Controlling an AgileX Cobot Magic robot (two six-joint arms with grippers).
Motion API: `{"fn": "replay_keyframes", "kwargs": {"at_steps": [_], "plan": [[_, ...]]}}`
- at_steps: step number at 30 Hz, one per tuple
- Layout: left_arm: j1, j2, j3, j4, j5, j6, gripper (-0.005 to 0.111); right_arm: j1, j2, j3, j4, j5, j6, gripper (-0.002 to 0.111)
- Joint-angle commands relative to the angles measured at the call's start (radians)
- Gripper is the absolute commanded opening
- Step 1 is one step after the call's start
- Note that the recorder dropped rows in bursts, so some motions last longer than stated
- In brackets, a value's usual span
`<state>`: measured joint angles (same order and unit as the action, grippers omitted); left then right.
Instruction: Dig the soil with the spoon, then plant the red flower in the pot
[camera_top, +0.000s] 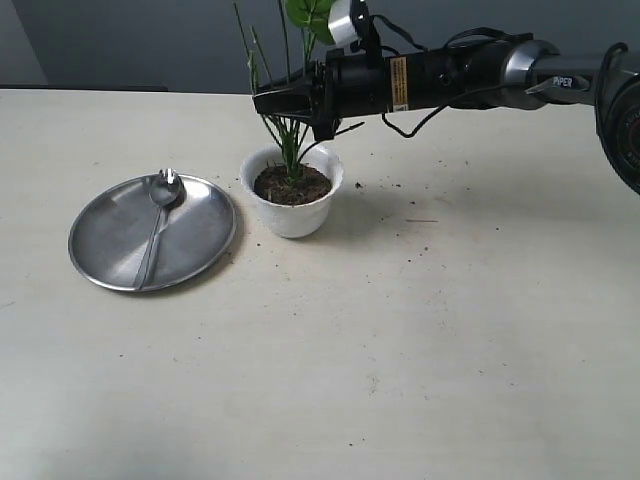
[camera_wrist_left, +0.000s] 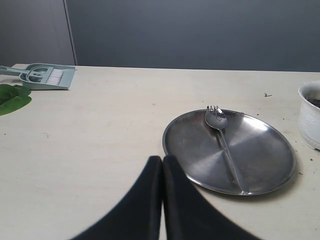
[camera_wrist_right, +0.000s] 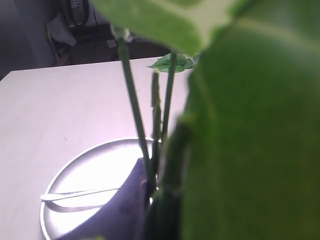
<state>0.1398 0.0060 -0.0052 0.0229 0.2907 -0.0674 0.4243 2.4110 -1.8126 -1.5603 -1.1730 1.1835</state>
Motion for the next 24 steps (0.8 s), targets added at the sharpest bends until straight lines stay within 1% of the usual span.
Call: {"fn": "replay_keyframes", "kwargs": {"at_steps": [1, 6, 13, 24], "plan": [[-0.002, -0.006, 0.005, -0.004, -0.006, -0.001, 0.000, -0.006, 0.005, 0.015, -0.088, -0.009, 0.003, -0.001], [-0.002, -0.006, 0.005, -0.004, -0.006, -0.001, 0.000, -0.006, 0.005, 0.017, -0.092, 0.000, -0.002, -0.001], [-0.002, -0.006, 0.005, -0.004, -0.006, -0.001, 0.000, -0.006, 0.005, 0.067, -0.068, -0.005, -0.052, -0.001], [-0.002, -0.006, 0.005, -0.004, -0.006, -0.001, 0.000, -0.008, -0.013, 0.075, -0.054, 0.012, -0.092, -0.001]]}}
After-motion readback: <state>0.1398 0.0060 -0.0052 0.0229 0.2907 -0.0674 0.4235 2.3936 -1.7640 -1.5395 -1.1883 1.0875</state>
